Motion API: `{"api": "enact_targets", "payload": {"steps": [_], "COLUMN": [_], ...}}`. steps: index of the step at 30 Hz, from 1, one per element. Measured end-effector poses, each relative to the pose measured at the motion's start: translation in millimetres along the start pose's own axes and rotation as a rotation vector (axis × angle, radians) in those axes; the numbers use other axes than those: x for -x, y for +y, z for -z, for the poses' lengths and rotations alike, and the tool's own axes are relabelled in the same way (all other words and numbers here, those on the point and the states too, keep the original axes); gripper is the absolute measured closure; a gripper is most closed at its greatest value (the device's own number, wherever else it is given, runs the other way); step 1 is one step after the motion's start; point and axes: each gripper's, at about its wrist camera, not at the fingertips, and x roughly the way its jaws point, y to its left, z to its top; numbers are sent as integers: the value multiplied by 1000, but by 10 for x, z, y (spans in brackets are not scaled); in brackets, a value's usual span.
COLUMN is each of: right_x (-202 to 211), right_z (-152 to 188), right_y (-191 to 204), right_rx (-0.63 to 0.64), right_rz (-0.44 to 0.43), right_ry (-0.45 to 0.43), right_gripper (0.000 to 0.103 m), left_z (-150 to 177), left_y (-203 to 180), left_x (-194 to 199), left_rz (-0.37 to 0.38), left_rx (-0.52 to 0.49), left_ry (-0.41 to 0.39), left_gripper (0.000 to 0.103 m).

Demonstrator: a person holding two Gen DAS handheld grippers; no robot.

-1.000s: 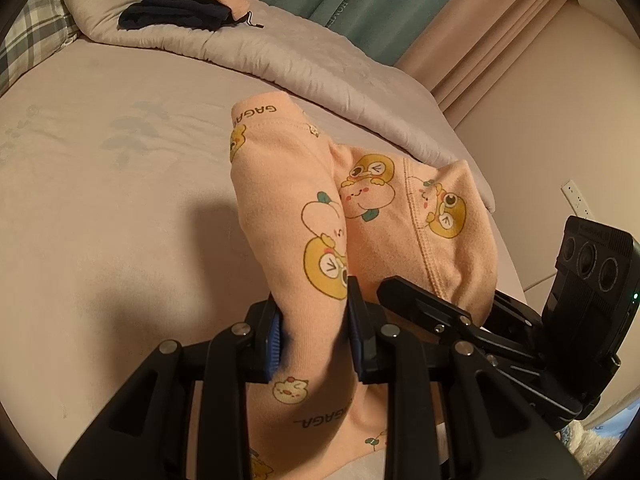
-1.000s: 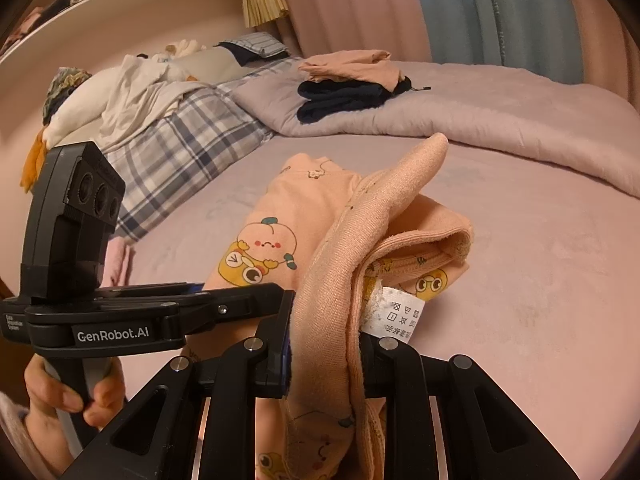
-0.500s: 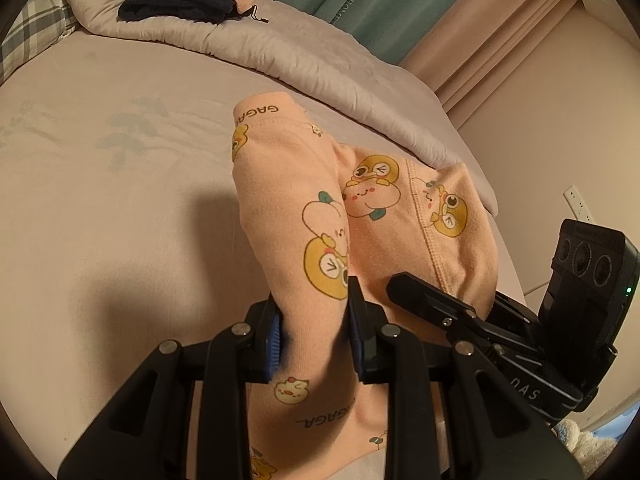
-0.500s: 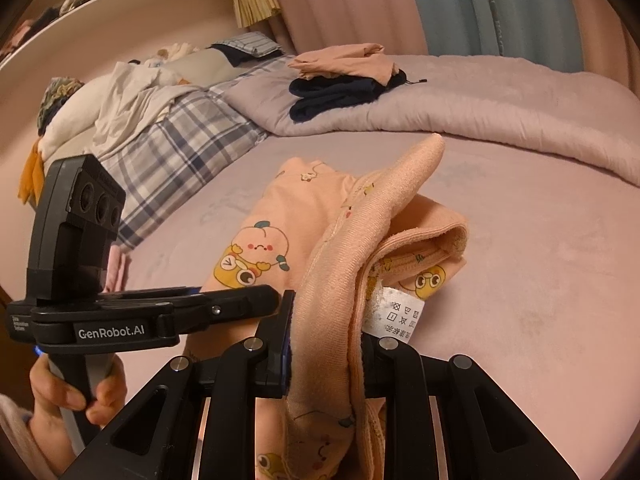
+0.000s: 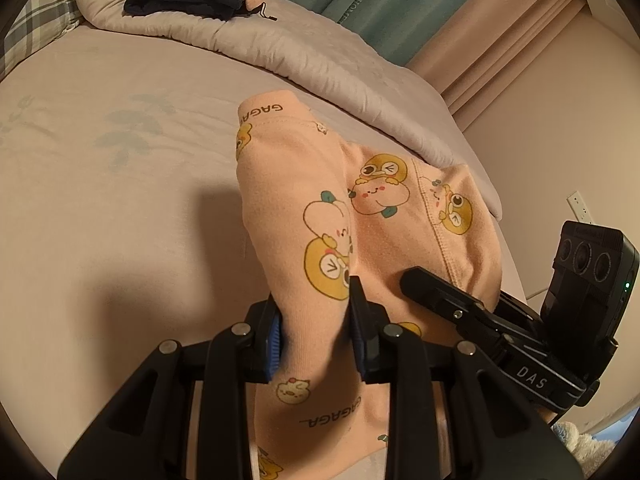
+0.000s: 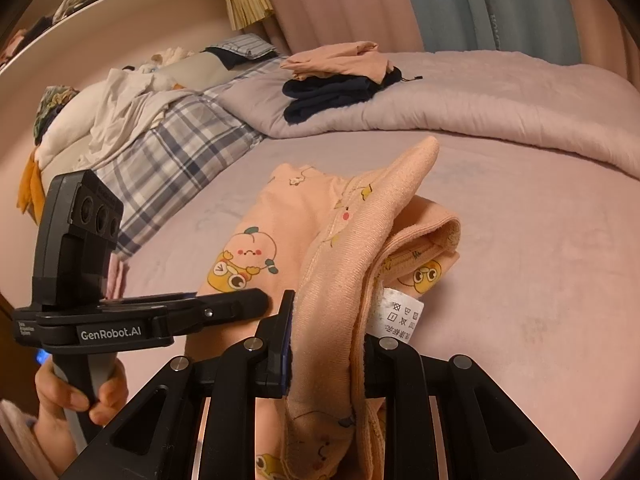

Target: Fold small clothes

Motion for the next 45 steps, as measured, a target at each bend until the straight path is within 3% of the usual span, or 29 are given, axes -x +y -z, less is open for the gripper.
{"api": "enact_targets", "payload": {"steps": [45], "right_x": [-163], "right_z": [-83], "right_y": [-117], "right_rx": [-23], "right_rz": [14], "right_ry": [-4], "right_gripper": [79], "left_z": [-51], "left_y": [-2], "left_x": [-148], "left_rz": [-40], "left_rx": [-15], "left_ry": [7], "left_gripper": [75]}}
